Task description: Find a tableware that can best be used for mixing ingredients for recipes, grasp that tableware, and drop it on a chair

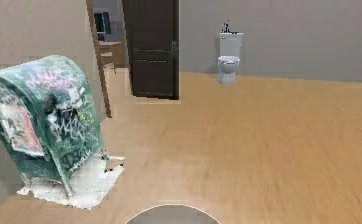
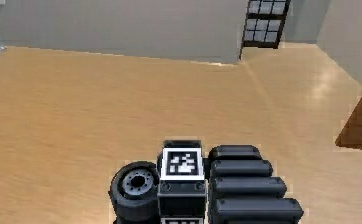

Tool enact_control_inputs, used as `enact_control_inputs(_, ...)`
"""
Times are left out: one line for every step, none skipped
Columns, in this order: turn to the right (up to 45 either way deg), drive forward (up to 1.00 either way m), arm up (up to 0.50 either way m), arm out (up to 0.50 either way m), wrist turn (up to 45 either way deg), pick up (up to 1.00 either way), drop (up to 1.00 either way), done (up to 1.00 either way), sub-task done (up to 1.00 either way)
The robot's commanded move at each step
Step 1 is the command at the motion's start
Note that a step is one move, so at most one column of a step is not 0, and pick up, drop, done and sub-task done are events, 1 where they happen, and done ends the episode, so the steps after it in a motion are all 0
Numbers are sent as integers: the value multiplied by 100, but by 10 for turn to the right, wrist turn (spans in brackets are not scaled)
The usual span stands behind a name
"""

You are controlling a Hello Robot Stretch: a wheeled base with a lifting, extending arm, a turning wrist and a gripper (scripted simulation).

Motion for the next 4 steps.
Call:
enact_control_inputs(30,0,0,0,0,0,0,0,0)
enact_control_inputs(0,100,0,0,0,0,0,0,0)
enact_control_inputs(0,80,0,0,0,0,0,0,0)
enact_control_inputs(-330,0,0,0,0,0,0,0,0)
